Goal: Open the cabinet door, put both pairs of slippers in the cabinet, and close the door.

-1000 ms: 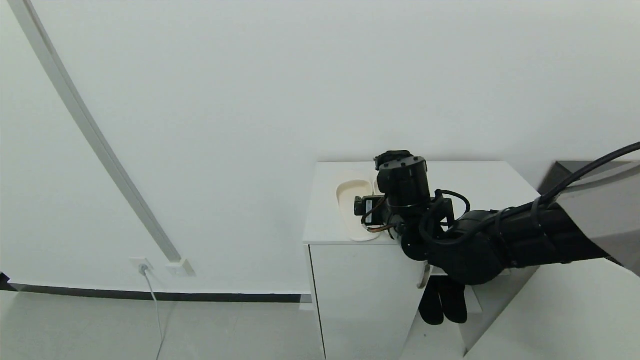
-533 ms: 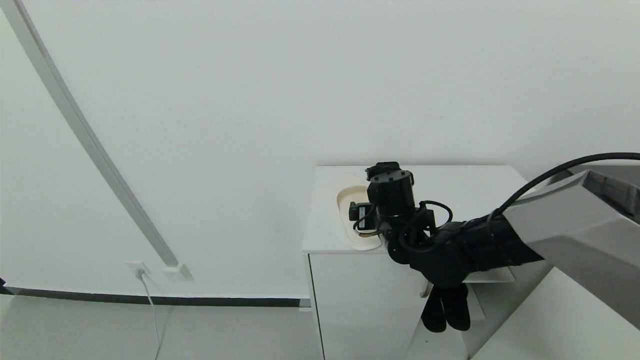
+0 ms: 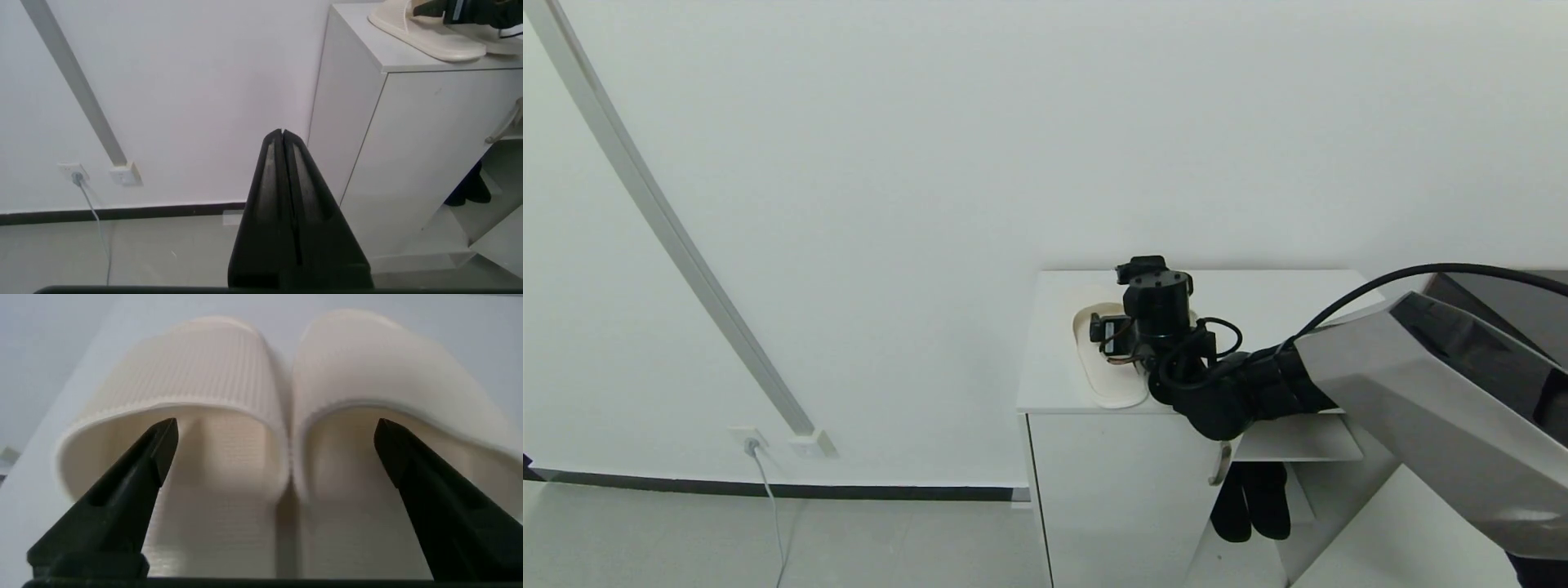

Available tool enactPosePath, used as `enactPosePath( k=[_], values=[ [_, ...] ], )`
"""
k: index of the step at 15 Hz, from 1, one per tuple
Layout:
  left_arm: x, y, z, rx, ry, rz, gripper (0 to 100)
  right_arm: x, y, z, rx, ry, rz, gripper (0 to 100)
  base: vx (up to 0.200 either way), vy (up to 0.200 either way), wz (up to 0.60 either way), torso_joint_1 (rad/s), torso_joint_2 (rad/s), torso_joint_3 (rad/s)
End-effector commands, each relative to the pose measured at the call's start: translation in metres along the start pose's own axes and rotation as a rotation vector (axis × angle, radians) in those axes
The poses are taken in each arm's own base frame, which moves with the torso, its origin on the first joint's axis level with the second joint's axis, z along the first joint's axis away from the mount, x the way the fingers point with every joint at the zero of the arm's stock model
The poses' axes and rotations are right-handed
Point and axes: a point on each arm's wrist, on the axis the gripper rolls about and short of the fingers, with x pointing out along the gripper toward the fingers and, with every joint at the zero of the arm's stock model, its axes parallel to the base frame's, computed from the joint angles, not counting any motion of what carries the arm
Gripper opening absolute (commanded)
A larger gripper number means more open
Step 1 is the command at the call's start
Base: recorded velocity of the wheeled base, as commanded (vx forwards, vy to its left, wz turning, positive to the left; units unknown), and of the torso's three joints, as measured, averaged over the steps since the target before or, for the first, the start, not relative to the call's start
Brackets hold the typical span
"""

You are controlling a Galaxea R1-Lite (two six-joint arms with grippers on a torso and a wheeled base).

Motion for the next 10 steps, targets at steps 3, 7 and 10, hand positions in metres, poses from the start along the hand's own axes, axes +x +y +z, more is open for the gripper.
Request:
enactPosePath(
  k=[3, 7, 10],
  values=[
    [0.0000, 0.0000, 0.0003, 0.000, 0.000, 0.000, 0, 0.0079, -0.0051, -0.0001, -0.012, -0.006, 0.004, 100, 0.000, 0.000, 0.00, 0.000, 0.00, 0.000],
    [0.0000, 0.0000, 0.0003, 0.000, 0.000, 0.000, 0, 0.0080, -0.0042, 0.0008, -0.023, -0.013, 0.000, 0, 0.000, 0.000, 0.00, 0.000, 0.00, 0.000],
    [0.0000, 0.0000, 0.0003, 0.000, 0.000, 0.000, 0, 0.0081, -0.0040, 0.0017, -0.021, -0.016, 0.000, 0, 0.000, 0.000, 0.00, 0.000, 0.00, 0.000]
  ],
)
